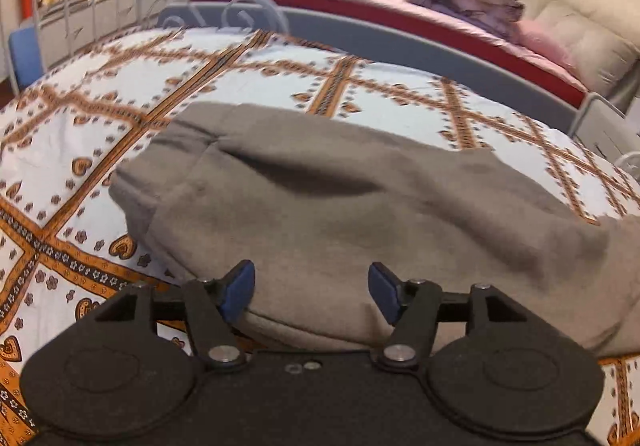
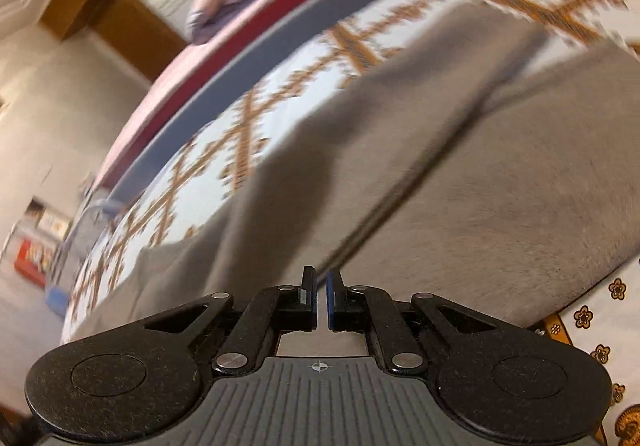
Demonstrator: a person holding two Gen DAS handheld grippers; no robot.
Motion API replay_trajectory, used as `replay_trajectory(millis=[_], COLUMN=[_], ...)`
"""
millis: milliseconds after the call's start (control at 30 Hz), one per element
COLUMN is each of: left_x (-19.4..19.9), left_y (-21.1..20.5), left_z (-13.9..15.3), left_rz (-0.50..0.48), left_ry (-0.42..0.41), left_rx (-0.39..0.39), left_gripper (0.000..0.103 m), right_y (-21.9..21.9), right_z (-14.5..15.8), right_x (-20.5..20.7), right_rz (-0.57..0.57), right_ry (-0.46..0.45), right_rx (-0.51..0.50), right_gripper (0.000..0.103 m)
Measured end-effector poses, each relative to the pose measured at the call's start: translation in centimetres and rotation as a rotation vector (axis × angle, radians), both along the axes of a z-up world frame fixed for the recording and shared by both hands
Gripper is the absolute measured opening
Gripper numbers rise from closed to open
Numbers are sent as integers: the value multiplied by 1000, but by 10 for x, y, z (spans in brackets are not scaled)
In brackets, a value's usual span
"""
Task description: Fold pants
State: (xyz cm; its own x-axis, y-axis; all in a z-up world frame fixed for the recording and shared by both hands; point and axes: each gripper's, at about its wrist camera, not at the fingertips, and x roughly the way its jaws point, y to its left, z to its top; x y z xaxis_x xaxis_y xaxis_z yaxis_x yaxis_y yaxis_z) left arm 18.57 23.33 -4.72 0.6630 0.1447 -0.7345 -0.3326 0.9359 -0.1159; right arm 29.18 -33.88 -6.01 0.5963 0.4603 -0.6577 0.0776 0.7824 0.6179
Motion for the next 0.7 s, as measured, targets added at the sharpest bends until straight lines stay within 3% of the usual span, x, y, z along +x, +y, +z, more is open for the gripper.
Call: replay_trajectory(millis=[133, 200, 233, 267, 300, 400, 533, 600, 633, 700], left_x=[3, 3, 3, 3, 3, 3, 6, 9, 9, 7], left_y=[5, 4, 5, 5, 6, 8, 8, 4, 4, 6], left_z=[-7, -6, -6, -5, -4, -3, -10, -15, -15, -14], left_rz=[6, 6, 10, 13, 15, 19, -5, -37, -48, -47], left_ry=[16, 11, 5, 0, -3, -10, 19, 45, 48, 42], left_rx=[-5, 2, -2, -7, -9, -18, -9, 27, 38, 25], left_gripper=[55, 55, 55, 55, 55, 54, 55, 55, 55, 55], right_y=[-14, -21, -24, -27, -28, -25, -27, -28, -28, -36], right_z=[-9, -10, -9, -8, -7, -6, -15, -18, -20, -9], right_x=[17, 25, 28, 28, 29, 35, 47, 53, 56, 45], right_rz=[-45, -67, -86, -105, -113, -99, -92, -79, -64, -93], right_ry=[22, 27, 20, 3, -13, -20, -1, 7, 23, -18], right_rx=[20, 29, 30, 31, 38, 48, 33, 5, -13, -6], right_gripper=[8, 26, 55, 75, 75, 75, 57, 16, 5, 5])
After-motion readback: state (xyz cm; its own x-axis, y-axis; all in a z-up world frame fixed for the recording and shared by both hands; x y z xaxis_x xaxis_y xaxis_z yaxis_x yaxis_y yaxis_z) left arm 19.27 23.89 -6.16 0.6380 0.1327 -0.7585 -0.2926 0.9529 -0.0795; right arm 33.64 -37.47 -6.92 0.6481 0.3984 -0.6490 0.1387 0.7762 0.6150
